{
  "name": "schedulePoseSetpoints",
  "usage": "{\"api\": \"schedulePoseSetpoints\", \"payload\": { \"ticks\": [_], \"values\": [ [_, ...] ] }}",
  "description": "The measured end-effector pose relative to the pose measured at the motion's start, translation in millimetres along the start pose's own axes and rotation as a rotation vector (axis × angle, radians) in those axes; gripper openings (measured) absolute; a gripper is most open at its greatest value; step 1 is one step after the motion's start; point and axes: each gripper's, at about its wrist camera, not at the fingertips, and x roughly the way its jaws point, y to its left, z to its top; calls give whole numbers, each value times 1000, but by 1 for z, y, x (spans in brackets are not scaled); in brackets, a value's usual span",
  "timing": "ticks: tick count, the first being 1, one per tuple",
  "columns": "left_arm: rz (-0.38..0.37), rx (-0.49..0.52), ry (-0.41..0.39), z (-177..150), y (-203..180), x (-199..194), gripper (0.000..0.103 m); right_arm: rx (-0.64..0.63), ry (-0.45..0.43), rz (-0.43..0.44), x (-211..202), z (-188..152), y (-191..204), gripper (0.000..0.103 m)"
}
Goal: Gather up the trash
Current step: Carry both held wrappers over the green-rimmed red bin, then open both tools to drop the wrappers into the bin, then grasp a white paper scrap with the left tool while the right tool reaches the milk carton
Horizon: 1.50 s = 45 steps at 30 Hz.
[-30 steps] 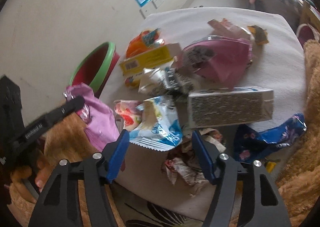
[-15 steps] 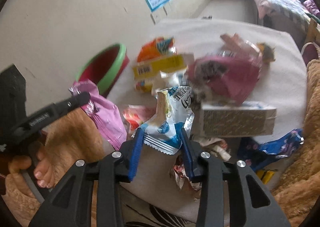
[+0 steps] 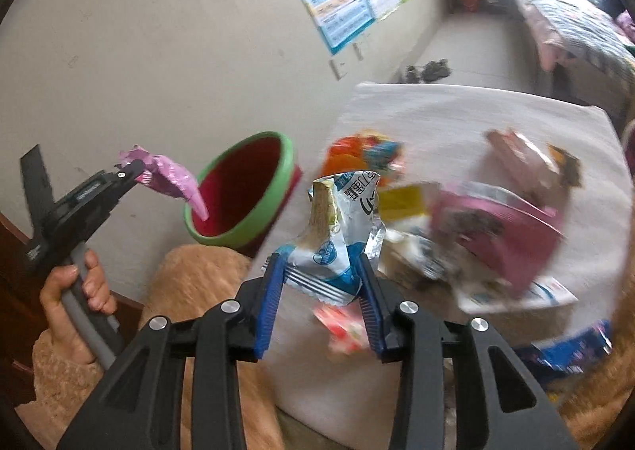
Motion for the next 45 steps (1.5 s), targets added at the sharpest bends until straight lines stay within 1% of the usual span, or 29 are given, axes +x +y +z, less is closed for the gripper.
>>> {"api": "schedulePoseSetpoints", "payload": {
  "ticks": [3,6,11,14,18,19,20,21,22,23,26,28,30,32,35,37,40,43,45],
  "values": [
    [54,-32,27,6,21,20,19,-54,10,25,24,17,25,37],
    [101,-65,56,6,41,36,19,-141,22,38,51,33,58,38],
    [142,-77,88,7,57,50,19,-233,54,53,97,56,101,38],
    [164,-70,96,9,63,55,19,-280,72,35,120,60,119,39],
    [188,-68,101,10,68,61,19,-322,94,5,143,58,131,40],
    [192,-69,101,8,69,60,24,-323,100,1,147,59,132,41],
    [192,-71,103,8,71,60,37,-321,102,-3,150,58,133,46],
    [194,-73,106,6,71,61,47,-318,104,-5,152,58,132,50],
    [190,-76,103,6,72,62,60,-313,105,-7,154,59,131,56],
    [182,-78,95,4,72,60,61,-306,103,-8,154,58,129,59],
    [178,-65,105,3,72,62,61,-276,92,3,147,58,121,61],
    [170,-58,108,1,69,61,61,-245,81,28,136,58,114,61],
    [159,-51,101,-1,63,55,61,-226,65,51,121,58,108,61],
    [141,-37,92,-1,53,48,61,-205,45,54,100,59,98,62],
    [94,-10,94,-3,35,42,61,-147,9,54,66,59,77,64],
    [48,15,90,-6,17,35,64,-106,-15,27,43,58,60,69],
    [-15,50,99,-15,-8,27,66,-46,-45,-39,10,51,30,70],
    [-78,90,126,-28,-35,22,66,22,-82,-122,-21,36,-4,72],
    [-133,115,159,-40,-56,18,67,67,-89,-170,-35,24,-24,73]
  ]
}}
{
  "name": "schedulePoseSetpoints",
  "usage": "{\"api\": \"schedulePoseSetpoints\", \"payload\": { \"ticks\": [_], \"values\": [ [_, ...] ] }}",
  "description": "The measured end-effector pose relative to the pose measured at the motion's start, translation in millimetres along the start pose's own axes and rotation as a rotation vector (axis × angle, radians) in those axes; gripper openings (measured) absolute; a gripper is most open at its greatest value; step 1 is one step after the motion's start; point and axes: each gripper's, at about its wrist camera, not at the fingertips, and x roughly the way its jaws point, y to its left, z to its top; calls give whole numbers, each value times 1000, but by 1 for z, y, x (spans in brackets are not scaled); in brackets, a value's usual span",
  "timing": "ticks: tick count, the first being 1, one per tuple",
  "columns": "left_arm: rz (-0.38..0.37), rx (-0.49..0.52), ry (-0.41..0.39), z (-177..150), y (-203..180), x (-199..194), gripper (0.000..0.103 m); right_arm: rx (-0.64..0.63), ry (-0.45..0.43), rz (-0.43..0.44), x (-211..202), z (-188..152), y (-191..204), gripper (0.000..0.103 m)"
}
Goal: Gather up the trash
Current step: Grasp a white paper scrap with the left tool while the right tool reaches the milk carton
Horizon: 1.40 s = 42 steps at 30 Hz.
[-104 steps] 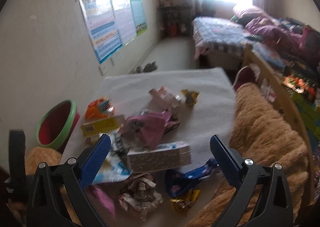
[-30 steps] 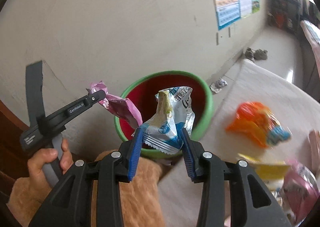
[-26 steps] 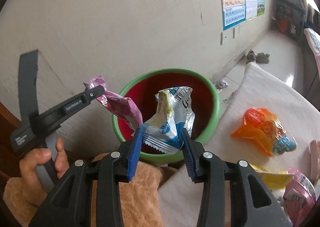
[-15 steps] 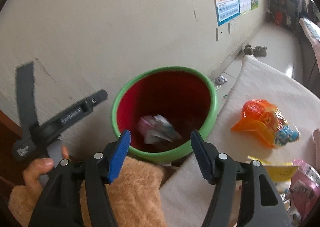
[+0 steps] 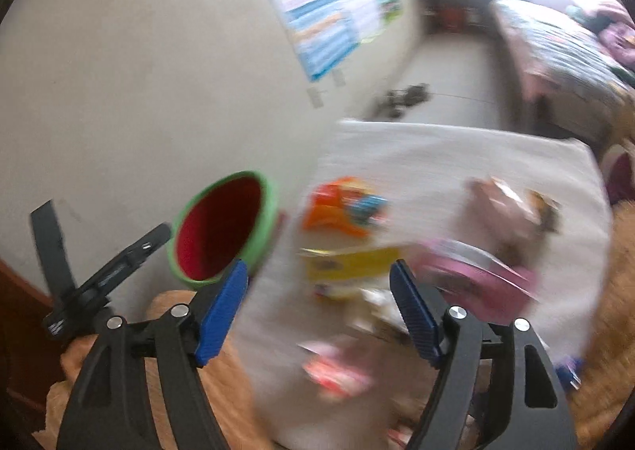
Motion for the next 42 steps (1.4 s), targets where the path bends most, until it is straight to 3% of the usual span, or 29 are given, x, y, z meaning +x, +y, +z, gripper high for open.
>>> {"api": "schedulePoseSetpoints", "payload": {
  "ticks": [7,10,14,17,19,21,22,24,26,37,42],
  "values": [
    [-161,92,154,-45,-57,9,71,13,26,-147,-11,-42,-46,76],
    [-208,100,250,-73,-70,18,72,37,47,-142,-3,-52,-58,76],
    [-200,198,332,-93,-96,30,75,72,48,-146,-2,-55,-68,77],
    [-195,204,358,-97,-107,43,79,87,54,-150,1,-56,-72,78],
    [-172,236,419,-104,-117,62,79,90,67,-154,5,-57,-73,78],
    [-163,253,468,-113,-118,73,67,95,79,-157,7,-59,-75,78],
    [-169,251,484,-115,-117,75,56,104,82,-156,8,-59,-77,78],
    [-187,223,496,-115,-112,78,43,131,91,-150,10,-61,-82,79],
    [-200,194,501,-115,-107,79,39,173,104,-138,12,-62,-89,80],
    [-223,145,468,-111,-97,70,38,438,207,-79,30,-81,-132,80],
    [-226,145,469,-111,-96,69,38,523,192,-48,40,-78,-144,80]
  ]
}}
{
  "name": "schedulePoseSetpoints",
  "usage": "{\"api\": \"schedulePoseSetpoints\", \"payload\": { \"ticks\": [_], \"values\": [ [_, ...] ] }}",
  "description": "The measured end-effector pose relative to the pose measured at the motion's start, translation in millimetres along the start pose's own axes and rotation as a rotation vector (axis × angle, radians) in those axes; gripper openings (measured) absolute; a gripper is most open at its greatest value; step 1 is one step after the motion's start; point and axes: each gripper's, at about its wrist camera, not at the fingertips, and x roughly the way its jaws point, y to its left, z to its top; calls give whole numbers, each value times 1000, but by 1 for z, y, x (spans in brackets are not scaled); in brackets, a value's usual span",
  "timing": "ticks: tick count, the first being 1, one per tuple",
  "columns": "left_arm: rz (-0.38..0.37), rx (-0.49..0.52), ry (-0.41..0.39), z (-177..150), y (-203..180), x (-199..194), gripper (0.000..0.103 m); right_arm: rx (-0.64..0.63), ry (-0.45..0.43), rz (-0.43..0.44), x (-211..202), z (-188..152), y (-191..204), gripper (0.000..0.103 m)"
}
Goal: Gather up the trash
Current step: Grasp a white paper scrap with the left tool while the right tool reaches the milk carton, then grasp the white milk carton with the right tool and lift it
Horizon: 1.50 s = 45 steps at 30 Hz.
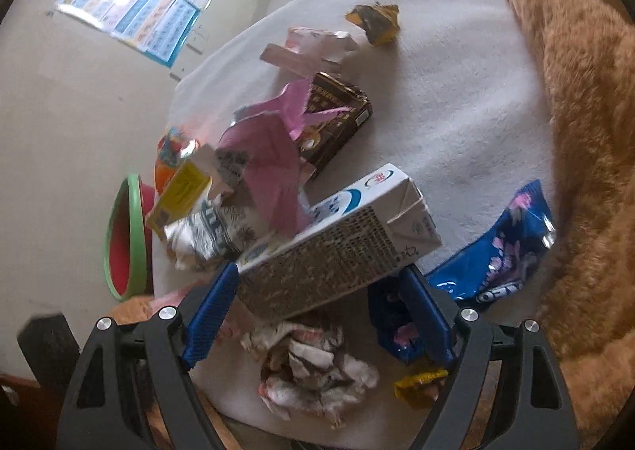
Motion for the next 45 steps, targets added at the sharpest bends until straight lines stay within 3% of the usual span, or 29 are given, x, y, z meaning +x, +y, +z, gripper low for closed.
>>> {"api": "schedulePoseSetpoints", "payload": {
  "ticks": [9,13,17,22,34,40,42,43,45],
  "values": [
    [-4,-3,6,0,0,0,38,24,13,-14,13,3,3,80],
    [-6,-3,8,-1,0,0,38,-42,-5,-38,14,1,12,80],
    [-9,-13,18,-1,2,2,39,-97,-19,-19,8,-3,21,60],
    [-15,-25,27,-1,4,5,39,-150,-76,-2,-8,-13,27,51],
    [-36,-45,23,-3,10,1,39,-182,-98,158,-32,-25,64,47],
    [-42,-51,15,-5,11,-2,39,-304,-157,174,-50,-36,95,45],
    [-45,-51,10,-5,11,-4,39,-346,-184,163,-55,-39,103,38],
    [-46,-52,7,-5,12,-5,39,-377,-201,156,-58,-40,109,28],
    [-49,-55,3,-7,14,-8,39,-410,-223,140,-61,-42,113,28]
  ]
}}
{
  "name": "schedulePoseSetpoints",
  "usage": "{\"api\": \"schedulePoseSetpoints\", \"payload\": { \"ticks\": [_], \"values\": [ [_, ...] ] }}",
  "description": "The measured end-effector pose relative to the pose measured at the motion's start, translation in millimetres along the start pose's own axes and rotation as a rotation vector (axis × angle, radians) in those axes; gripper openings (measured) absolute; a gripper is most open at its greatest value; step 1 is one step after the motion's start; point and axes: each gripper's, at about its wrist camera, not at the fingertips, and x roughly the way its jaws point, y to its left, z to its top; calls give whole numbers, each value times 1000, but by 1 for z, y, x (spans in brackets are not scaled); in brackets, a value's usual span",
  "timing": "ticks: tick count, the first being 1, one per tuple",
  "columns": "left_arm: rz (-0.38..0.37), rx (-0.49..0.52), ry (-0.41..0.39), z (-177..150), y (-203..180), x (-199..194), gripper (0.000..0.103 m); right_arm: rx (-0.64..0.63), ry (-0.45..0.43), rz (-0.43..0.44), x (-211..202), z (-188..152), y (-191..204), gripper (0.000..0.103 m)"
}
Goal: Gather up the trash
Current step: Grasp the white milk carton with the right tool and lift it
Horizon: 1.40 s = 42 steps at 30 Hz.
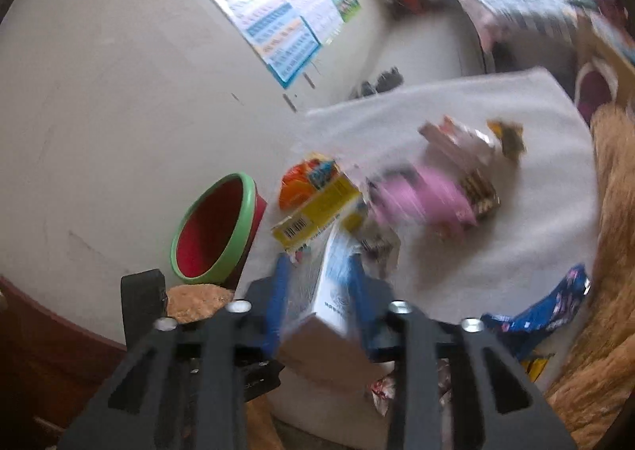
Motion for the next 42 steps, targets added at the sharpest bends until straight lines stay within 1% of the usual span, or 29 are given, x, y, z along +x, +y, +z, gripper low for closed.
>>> {"api": "schedulePoseSetpoints", "payload": {
  "ticks": [3,6,9,11,13,15,16,17,19,20,22,25,28,32,35,37,39,42],
  "values": [
    [-4,-2,-4,0,1,-3,39,-35,-1,-14,0,-1,3,26],
    [-3,-3,-2,-1,1,-3,39,-14,44,-25,9,-3,-5,26],
    [-3,-5,-2,-1,1,-6,39,34,75,-47,14,-4,-19,32],
    [-3,-5,0,-1,2,-5,39,64,95,-68,16,-6,-30,47],
    [-1,-5,3,-1,2,-6,39,78,110,-83,19,-7,-37,49],
    [-1,-6,3,-1,1,-5,39,67,116,-109,22,-8,-38,55],
    [-1,-7,4,-1,1,-5,39,53,115,-124,22,-8,-38,65],
    [-1,-8,6,-1,2,-5,39,35,111,-137,21,-7,-37,72],
    [-4,-13,10,-1,2,-4,39,4,118,-135,21,-5,-36,78],
    [-4,-15,11,-2,3,-4,39,-13,132,-140,21,-3,-38,84],
    [-4,-16,15,-2,3,-3,39,-36,157,-176,24,0,-43,89],
    [-1,-13,17,-2,3,-2,39,-75,193,-256,31,-1,-53,89],
    [-2,-15,17,-2,3,-2,39,-154,205,-319,34,-6,-49,89],
    [-2,-13,17,-2,3,-2,39,-358,218,-405,39,-16,-24,89],
    [-2,-15,18,-2,3,-2,39,-519,268,-480,56,-33,-10,89],
    [-4,-20,21,-1,3,-1,39,-593,298,-525,67,-43,-8,89],
    [-6,-23,23,-2,3,0,39,-665,308,-568,77,-52,-7,89],
    [-6,-23,27,-3,3,2,39,-774,326,-640,92,-64,-9,83]
  ]
}}
